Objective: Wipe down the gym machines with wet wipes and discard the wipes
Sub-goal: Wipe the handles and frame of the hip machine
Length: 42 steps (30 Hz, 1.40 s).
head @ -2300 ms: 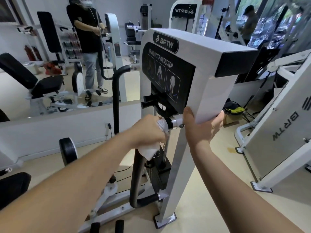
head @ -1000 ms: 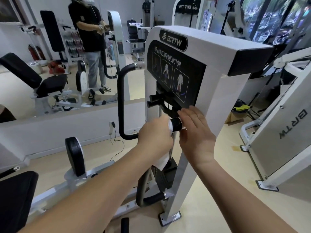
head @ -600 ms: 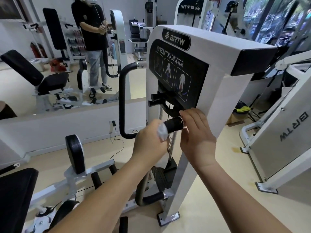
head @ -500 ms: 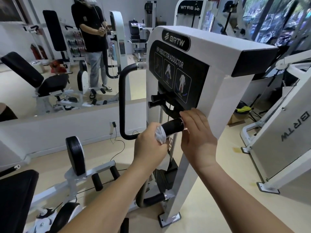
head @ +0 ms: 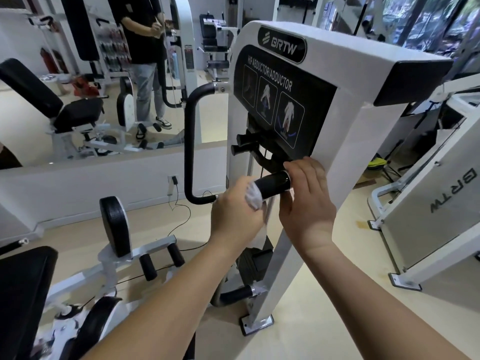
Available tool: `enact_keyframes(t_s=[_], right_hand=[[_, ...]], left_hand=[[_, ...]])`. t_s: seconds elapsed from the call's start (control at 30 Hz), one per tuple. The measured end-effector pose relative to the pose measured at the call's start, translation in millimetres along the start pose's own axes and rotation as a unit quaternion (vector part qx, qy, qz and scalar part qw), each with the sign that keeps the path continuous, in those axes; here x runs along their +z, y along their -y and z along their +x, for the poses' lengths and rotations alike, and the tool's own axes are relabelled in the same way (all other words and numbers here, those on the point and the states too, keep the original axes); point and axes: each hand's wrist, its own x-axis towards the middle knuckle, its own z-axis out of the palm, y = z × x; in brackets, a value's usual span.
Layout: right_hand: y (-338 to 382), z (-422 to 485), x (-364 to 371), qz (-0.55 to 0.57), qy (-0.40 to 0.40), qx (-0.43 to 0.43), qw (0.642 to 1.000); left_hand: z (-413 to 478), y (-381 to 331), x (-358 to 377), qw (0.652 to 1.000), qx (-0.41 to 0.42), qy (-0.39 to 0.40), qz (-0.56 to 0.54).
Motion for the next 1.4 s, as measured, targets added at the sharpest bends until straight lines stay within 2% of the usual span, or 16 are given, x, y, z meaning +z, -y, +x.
enact_keyframes(t_s=[0.07, 0.2, 0.3, 0.4, 0.5, 0.6, 0.77, 0.87, 0.93, 1.0, 1.1, 1.2, 1.3, 1.4], right_hand=[[-0.3, 0.5, -1.7, -0.003, 0.005, 0.001, 1.0], [2.2, 0.2, -1.2, -0.007, 0.01, 0.005, 1.0], [3.7, 0.9, -3.5, -0.004, 0.012, 0.008, 1.0], [4.5, 0.7, -4.5, -0.001, 0.017, 0.009, 1.0], [6.4, 1.7, -0.5, 0.001, 0.008, 0.023, 1.0], [9.6, 0.3, 1.2, 0.005, 0.005, 0.038, 0.999], [9.3, 0.2, -3.6, 0.016, 0.013, 0.031, 0.999], [10.3, 0.1, -4.1, 0.017, 0.016, 0.037, 0.999], [12.0, -0.6, -3.0, 0.017, 0.012, 0.037, 0.999], [12.1, -0.5, -1.8, 0.016, 0.008, 0.037, 0.999], [11.5, 0.6, -1.1, 0.014, 0.007, 0.04, 0.999], [12.9, -0.3, -0.3, 0.012, 0.007, 0.044, 0.999], [14.5, 0.5, 1.4, 0.012, 0.006, 0.057, 0.998], [14.5, 0.1, 1.8, 0.009, 0.001, 0.05, 0.999]], left_hand=[[-14.0, 13.4, 4.3, 0.993, -0.082, 0.0, -0.083], [-19.3, 21.4, 9.2, 0.991, -0.088, -0.026, -0.097], [-17.7, 14.5, 6.2, 0.989, -0.108, -0.01, -0.097], [-3.3, 4.1, -3.2, 0.989, -0.137, 0.054, -0.031], [12.7, -7.4, -12.8, 0.988, -0.11, 0.102, 0.037], [5.2, -10.2, -8.6, 0.996, -0.072, 0.059, 0.006], [-16.0, 15.8, 7.7, 0.994, -0.068, -0.014, -0.08], [-34.9, 32.8, 15.7, 0.977, -0.165, -0.008, -0.132], [-52.7, 56.8, 25.1, 0.966, -0.237, 0.041, -0.095], [-68.8, 81.4, 31.5, 0.958, -0.267, 0.094, -0.048], [-75.6, 95.9, 33.6, 0.94, -0.309, 0.12, -0.084], [-55.4, 69.4, 25.6, 0.944, -0.293, 0.089, -0.123], [-16.4, 19.5, 8.2, 0.976, -0.187, 0.028, -0.11], [-5.3, -2.7, 0.0, 0.989, -0.118, 0.017, -0.086]])
